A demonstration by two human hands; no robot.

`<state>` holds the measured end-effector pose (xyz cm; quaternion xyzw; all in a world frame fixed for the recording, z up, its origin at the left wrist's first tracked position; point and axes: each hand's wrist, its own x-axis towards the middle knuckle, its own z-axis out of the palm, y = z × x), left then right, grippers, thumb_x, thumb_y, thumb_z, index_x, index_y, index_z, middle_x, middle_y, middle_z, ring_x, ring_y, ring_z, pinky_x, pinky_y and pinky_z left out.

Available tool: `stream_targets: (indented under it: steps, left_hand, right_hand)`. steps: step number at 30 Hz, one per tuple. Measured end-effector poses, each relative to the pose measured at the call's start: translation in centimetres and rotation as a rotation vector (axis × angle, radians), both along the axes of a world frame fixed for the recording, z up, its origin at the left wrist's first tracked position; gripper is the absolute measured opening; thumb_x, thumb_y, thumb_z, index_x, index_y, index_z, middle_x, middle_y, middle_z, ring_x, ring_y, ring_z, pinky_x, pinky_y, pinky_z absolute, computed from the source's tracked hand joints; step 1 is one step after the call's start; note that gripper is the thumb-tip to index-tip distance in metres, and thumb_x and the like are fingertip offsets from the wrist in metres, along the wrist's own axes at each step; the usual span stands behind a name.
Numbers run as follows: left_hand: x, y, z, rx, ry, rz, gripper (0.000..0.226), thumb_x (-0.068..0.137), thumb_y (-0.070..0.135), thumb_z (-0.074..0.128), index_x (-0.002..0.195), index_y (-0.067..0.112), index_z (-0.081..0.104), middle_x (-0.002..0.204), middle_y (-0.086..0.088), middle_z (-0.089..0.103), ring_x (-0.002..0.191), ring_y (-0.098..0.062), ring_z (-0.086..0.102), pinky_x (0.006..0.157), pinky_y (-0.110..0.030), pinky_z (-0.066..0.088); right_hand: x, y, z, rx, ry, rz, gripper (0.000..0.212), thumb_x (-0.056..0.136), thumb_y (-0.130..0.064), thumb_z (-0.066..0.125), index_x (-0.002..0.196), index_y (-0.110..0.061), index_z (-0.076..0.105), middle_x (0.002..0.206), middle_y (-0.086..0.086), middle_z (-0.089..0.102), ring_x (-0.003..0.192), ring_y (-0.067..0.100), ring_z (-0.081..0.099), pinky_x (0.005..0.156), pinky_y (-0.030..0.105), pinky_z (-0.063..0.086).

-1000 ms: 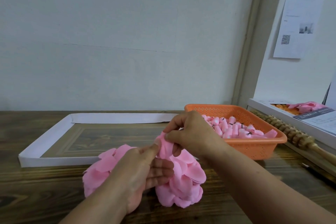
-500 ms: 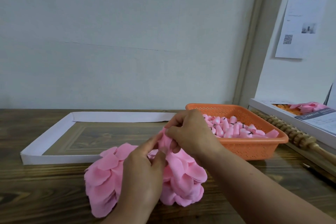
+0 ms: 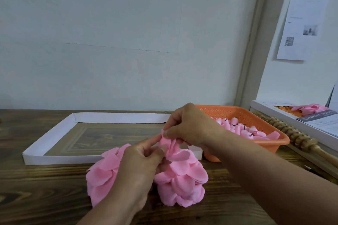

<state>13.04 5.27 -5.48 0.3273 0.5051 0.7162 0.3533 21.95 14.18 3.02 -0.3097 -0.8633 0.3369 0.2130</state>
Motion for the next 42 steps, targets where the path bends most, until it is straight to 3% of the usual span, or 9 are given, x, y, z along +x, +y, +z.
stream_targets:
  steps: [9,13,17,23,27,29,34,38,42]
  left_hand:
    - [-0.3,-0.6,1.0,-0.020,-0.103,-0.063,0.020,0.084,0.002,0.061,0.097,0.015,0.070,0.080,-0.011,0.075,0.058,-0.016,0.069,0.048,-0.019,0.052]
    - [-0.2,-0.9,1.1,-0.030,-0.122,-0.066,0.019,0.085,0.002,0.061,0.098,0.014,0.070,0.077,-0.009,0.075,0.058,-0.015,0.069,0.048,-0.020,0.052]
    - [-0.3,-1.0,1.2,-0.023,-0.136,-0.088,0.022,0.086,0.002,0.060,0.105,0.008,0.069,0.083,-0.014,0.075,0.063,-0.020,0.071,0.052,-0.024,0.055]
    - [-0.2,-1.2,1.6,-0.031,-0.163,-0.083,0.021,0.086,0.001,0.060,0.105,0.006,0.068,0.084,-0.015,0.075,0.063,-0.020,0.071,0.050,-0.023,0.054]
    - [-0.4,-1.4,1.9,-0.043,-0.146,-0.103,0.019,0.088,0.001,0.058,0.101,0.006,0.071,0.086,-0.014,0.075,0.063,-0.019,0.071,0.051,-0.024,0.055]
    - [-0.5,-1.5,2.1,-0.053,-0.135,-0.121,0.020,0.087,0.001,0.059,0.093,0.009,0.076,0.088,-0.014,0.075,0.064,-0.018,0.070,0.053,-0.024,0.056]
    - [-0.4,-1.8,2.4,-0.059,-0.103,-0.148,0.023,0.087,0.002,0.058,0.089,0.013,0.079,0.089,-0.013,0.075,0.067,-0.018,0.069,0.056,-0.023,0.057]
    - [-0.5,-1.8,2.4,-0.061,-0.103,-0.168,0.024,0.085,0.004,0.059,0.104,0.009,0.073,0.095,-0.015,0.074,0.073,-0.021,0.070,0.057,-0.024,0.057]
    - [-0.5,-1.9,2.4,-0.037,-0.105,-0.200,0.028,0.075,0.009,0.063,0.102,0.009,0.074,0.095,-0.015,0.074,0.073,-0.021,0.072,0.054,-0.024,0.056]
  right_hand:
    - [0.6,-0.3,1.5,0.181,-0.112,0.122,0.003,0.080,-0.012,0.071,0.079,-0.010,0.072,0.060,-0.008,0.059,0.054,0.002,0.051,0.050,0.014,0.041]
    - [0.4,-0.2,1.1,0.206,-0.117,0.129,0.006,0.082,-0.015,0.067,0.079,-0.012,0.071,0.057,-0.010,0.059,0.058,0.007,0.056,0.062,0.028,0.051]
    - [0.5,-0.2,0.7,0.116,-0.072,0.135,0.009,0.085,-0.013,0.065,0.077,-0.010,0.068,0.056,-0.001,0.059,0.050,0.014,0.057,0.059,0.034,0.054]
    - [0.8,0.0,0.5,0.045,-0.006,0.179,0.016,0.086,-0.017,0.067,0.077,-0.003,0.068,0.059,0.007,0.063,0.050,0.014,0.057,0.050,0.025,0.050]
    - [1.7,0.2,1.2,0.030,-0.092,0.284,0.013,0.082,-0.010,0.067,0.094,-0.005,0.069,0.074,0.015,0.066,0.063,0.016,0.059,0.063,0.031,0.050]
    - [1.9,0.3,1.1,0.077,-0.148,0.313,0.027,0.077,-0.001,0.066,0.103,-0.010,0.067,0.074,0.008,0.061,0.066,0.016,0.053,0.065,0.035,0.044]
    - [1.8,0.3,0.6,0.243,-0.120,0.271,0.036,0.080,-0.006,0.064,0.113,-0.021,0.063,0.061,-0.011,0.053,0.050,-0.001,0.045,0.057,0.014,0.034]
    - [1.9,0.2,0.5,0.285,-0.091,0.287,0.025,0.081,-0.009,0.064,0.105,-0.018,0.068,0.074,0.012,0.062,0.054,0.004,0.043,0.055,0.022,0.038]
    - [1.7,0.4,0.2,0.316,-0.064,0.262,0.011,0.080,-0.013,0.066,0.091,-0.014,0.070,0.053,-0.012,0.048,0.048,0.003,0.040,0.052,0.018,0.032]
